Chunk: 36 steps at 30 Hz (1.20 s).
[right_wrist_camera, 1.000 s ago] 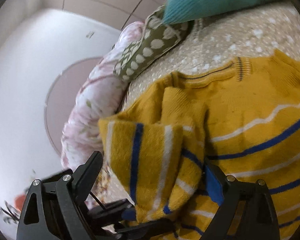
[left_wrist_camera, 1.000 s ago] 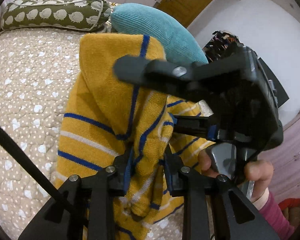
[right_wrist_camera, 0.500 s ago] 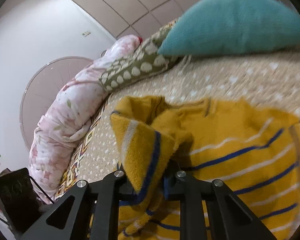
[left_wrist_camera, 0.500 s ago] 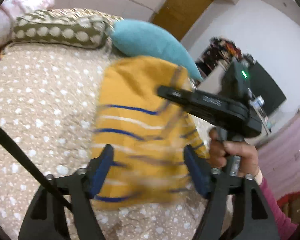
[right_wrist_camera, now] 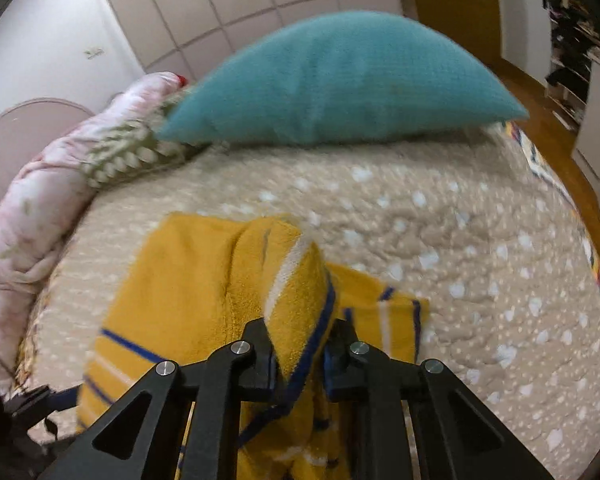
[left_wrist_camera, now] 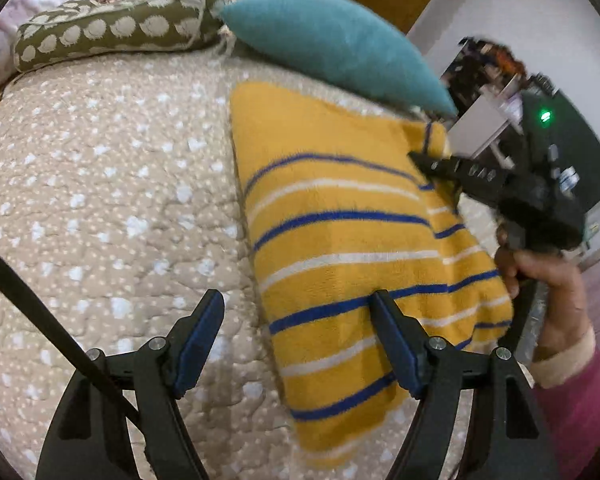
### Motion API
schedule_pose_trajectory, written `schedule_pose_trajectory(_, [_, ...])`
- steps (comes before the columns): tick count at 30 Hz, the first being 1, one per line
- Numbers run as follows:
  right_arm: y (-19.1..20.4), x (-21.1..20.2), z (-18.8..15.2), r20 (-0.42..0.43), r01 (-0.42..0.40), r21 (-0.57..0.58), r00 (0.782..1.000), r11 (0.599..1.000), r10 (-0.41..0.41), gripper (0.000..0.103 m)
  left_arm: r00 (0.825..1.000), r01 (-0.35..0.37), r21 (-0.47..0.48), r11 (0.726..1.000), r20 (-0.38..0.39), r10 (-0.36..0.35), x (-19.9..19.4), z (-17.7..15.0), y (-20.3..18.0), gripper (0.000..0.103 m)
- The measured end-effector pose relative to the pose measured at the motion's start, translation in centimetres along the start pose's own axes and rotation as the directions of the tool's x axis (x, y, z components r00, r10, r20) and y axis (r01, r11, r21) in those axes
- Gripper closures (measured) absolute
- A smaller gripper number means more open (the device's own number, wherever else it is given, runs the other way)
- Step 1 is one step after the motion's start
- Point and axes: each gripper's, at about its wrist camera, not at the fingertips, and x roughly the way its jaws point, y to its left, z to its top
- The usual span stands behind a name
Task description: Fold small clothes
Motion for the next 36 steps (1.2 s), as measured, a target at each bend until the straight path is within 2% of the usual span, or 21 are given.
schedule_pose_trajectory(3, [-1.2,-0.7,-0.7,0.029,0.018,0.079,0.999,0.997,-0.020,0.056,1.000,-0.014,0.008,1.000,-0.007,0.014,0.5,-0.2,-0.3,0.029])
schedule_pose_trajectory(5, [-1.9,-3.0,-1.4,0.044,-0.023,0.098,0.999,0.995,0.018,0.053,0.999,-0.035,0.036,0.999,0.002,0.035,0.3,-0.7,-0.6,0.028])
schedule_pose_trajectory(7, [-1.5,-4.9,-2.4,0.027,-0.074,0.079,0.997,0.994,0.072,0.042,0.999,-0.051,0.049,0.997,0.009,0.051,0.5,-0.6,-0.9,0.028])
schedule_pose_trajectory(9, [-0.6,-6.2,-4.0,0.002,-0.080,0.046,0.997,0.996,0.081,0.038,0.999,-0.052,0.047,0.998,0.004,0.052,0.9,-0.6,-1.1,0.028])
schedule_pose_trajectory(11, [0.1,-6.1,-5.4,-0.032,-0.077,0.024,0.996,0.997,0.077,0.038,0.998,-0.056,0.039,0.998,-0.001,0.056,0.8,-0.9,-1.5,0.028])
schedule_pose_trajectory(13, [0.2,-5.4,-6.4,-0.051,-0.079,0.016,0.996,0.997,0.080,0.066,0.998,-0.067,0.034,0.997,-0.008,0.068,0.8,-1.4,-1.7,0.028])
schedule_pose_trajectory(14, [0.3,-4.9,-6.8,-0.054,-0.074,0.004,0.996,0.997,0.074,0.089,0.997,-0.071,0.035,0.997,-0.010,0.071,0.7,-1.7,-1.9,0.027])
schedule_pose_trajectory(16, [-0.1,-5.1,-7.3,-0.033,-0.083,0.019,0.996,0.996,0.083,0.090,0.997,-0.082,0.043,0.996,-0.008,0.083,0.7,-2.0,-2.1,0.027])
schedule_pose_trajectory(17, [-0.6,-5.8,-7.4,-0.007,-0.096,0.026,0.995,0.995,0.096,0.099,0.996,-0.092,0.052,0.994,-0.005,0.092,0.5,-2.1,-2.1,0.026])
schedule_pose_trajectory(18, [-0.8,-6.5,-7.3,0.019,-0.089,0.024,0.996,0.996,0.089,0.101,0.995,-0.101,0.060,0.993,-0.001,0.101,0.6,-2.1,-2.2,0.023])
schedule_pose_trajectory(20, [-2.1,-7.2,-7.2,0.061,-0.024,0.033,0.998,0.999,0.022,0.101,0.994,-0.108,0.059,0.992,-0.003,0.109,0.9,-2.2,-2.4,0.022])
schedule_pose_trajectory(23, [-3.6,-6.0,-7.6,0.013,-0.071,0.113,0.997,0.991,0.070,0.100,0.994,-0.107,0.053,0.993,-0.008,0.107,1.3,-2.3,-2.6,0.022])
schedule_pose_trajectory(26, [-2.9,-7.7,-8.0,0.066,-0.107,0.110,0.993,0.988,0.100,0.098,0.993,-0.118,0.059,0.991,-0.011,0.119,1.4,-2.5,-2.7,0.022])
schedule_pose_trajectory(28, [-2.4,-8.6,-8.1,0.076,-0.071,0.114,0.995,0.991,0.062,0.079,0.993,-0.116,0.052,0.992,-0.014,0.117,1.4,-2.6,-2.7,0.021])
schedule_pose_trajectory(29, [-2.3,-9.0,-8.3,0.074,-0.073,0.132,0.995,0.989,0.064,0.058,0.993,-0.115,0.050,0.992,-0.016,0.116,1.4,-2.7,-2.7,0.021])
schedule_pose_trajectory(30, [-2.2,-9.1,-8.5,0.072,-0.092,0.143,0.994,0.985,0.083,0.048,0.993,-0.116,0.049,0.992,-0.016,0.117,1.4,-2.7,-2.7,0.021])
schedule_pose_trajectory(34, [-1.1,-8.8,-10.2,0.024,-0.154,0.148,0.988,0.977,0.152,0.048,0.993,-0.118,0.046,0.992,-0.014,0.119,1.4,-2.9,-2.7,0.021])
schedule_pose_trajectory(35, [-0.8,-8.6,-10.7,0.011,-0.169,0.132,0.986,0.977,0.169,0.051,0.993,-0.120,0.046,0.992,-0.013,0.121,1.4,-3.0,-2.8,0.020])
schedule_pose_trajectory(36, [-0.5,-8.5,-11.3,0.001,-0.160,0.108,0.987,0.981,0.161,0.074,0.993,-0.119,0.046,0.992,-0.014,0.120,1.4,-3.1,-2.8,0.019])
